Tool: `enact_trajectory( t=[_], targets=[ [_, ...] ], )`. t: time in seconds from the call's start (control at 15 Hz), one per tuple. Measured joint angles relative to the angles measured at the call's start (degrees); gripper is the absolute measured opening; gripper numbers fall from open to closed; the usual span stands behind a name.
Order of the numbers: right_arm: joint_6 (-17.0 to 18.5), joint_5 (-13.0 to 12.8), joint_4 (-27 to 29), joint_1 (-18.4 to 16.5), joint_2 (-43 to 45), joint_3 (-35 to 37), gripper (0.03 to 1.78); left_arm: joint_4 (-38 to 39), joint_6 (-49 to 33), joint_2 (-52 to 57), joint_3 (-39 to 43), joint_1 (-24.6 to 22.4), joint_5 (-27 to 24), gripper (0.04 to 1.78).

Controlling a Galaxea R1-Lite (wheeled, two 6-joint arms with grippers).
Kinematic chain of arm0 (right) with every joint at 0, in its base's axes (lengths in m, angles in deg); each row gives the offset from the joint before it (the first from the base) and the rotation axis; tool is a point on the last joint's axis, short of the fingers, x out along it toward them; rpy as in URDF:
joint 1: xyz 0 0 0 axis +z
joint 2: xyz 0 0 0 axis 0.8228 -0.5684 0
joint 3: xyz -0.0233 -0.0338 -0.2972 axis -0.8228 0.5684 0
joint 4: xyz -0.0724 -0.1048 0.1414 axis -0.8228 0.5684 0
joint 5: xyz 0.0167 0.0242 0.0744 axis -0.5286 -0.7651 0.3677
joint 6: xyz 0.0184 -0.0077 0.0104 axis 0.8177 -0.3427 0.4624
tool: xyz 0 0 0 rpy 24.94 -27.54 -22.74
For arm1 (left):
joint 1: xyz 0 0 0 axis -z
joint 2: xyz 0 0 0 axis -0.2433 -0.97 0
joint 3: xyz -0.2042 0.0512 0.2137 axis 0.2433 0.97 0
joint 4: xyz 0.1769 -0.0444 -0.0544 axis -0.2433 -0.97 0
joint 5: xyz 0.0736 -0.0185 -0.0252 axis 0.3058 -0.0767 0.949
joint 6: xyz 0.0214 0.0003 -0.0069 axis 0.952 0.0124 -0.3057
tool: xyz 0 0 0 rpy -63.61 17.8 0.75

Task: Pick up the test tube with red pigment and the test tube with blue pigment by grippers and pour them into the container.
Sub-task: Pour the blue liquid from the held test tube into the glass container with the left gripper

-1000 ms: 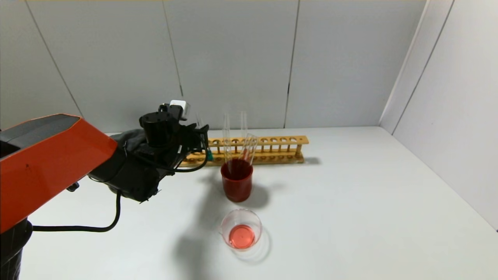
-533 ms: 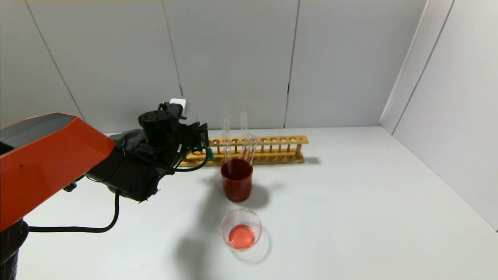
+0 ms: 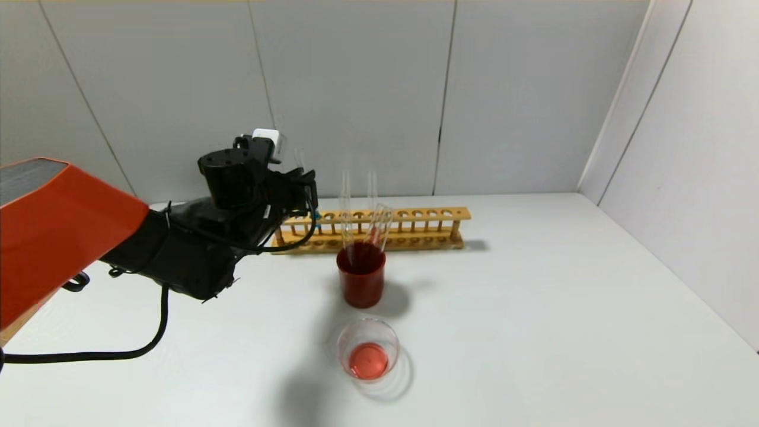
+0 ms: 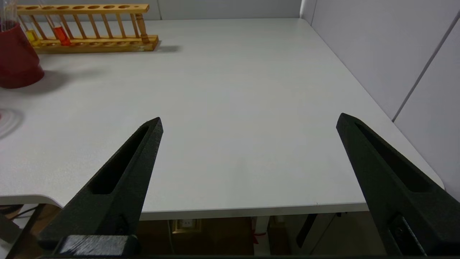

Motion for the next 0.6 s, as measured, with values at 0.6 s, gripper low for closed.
enact_trajectory(
  t=[0.6],
  targets=[
    [0.0, 0.0, 0.0, 0.0, 0.0, 0.0, 1.7, -6.8, 3.6, 10.9, 0.7, 2.6, -0.1, 0.33]
  ],
)
